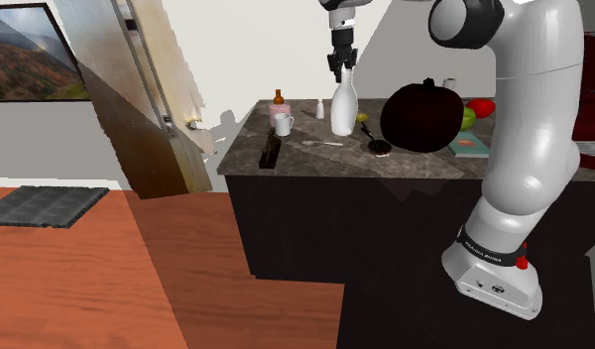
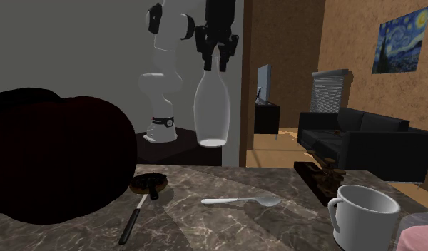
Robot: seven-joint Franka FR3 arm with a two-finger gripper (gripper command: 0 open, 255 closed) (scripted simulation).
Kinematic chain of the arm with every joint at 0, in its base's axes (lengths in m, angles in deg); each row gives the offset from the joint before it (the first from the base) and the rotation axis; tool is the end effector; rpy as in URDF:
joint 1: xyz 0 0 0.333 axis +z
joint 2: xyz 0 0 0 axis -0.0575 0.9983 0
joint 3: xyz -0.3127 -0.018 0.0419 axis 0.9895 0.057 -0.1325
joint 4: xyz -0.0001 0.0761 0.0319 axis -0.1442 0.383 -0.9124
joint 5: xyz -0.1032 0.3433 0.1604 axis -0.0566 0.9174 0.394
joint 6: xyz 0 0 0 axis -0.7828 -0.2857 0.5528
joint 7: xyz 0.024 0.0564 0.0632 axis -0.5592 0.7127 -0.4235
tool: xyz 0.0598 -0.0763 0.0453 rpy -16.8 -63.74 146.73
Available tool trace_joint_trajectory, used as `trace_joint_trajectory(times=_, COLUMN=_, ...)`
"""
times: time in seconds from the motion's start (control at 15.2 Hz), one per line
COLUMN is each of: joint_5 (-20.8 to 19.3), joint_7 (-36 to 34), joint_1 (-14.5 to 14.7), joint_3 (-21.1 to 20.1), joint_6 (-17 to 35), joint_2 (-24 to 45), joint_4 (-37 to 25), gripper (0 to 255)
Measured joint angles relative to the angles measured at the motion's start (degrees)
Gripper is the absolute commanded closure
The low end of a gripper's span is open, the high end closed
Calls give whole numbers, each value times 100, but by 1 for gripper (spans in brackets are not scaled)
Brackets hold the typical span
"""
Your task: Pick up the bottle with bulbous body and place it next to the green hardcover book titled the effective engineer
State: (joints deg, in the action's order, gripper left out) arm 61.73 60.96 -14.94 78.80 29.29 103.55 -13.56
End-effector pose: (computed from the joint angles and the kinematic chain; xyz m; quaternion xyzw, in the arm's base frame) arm 0.6111 -0.2350 0.5385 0.9962 -0.0668 -0.0558 0.0033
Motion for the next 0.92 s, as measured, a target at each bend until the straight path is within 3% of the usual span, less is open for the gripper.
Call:
trace_joint_trajectory(times=0.2, joint_5=-98, joint_7=254, joint_1=-121, joint_3=107, joint_6=104, joint_2=-512, joint_4=603, gripper=255)
trace_joint_trajectory(times=0.92, joint_5=-447, joint_7=1239, joint_1=-625, joint_3=557, joint_6=-73, joint_2=-1799, joint_4=1633, gripper=255)
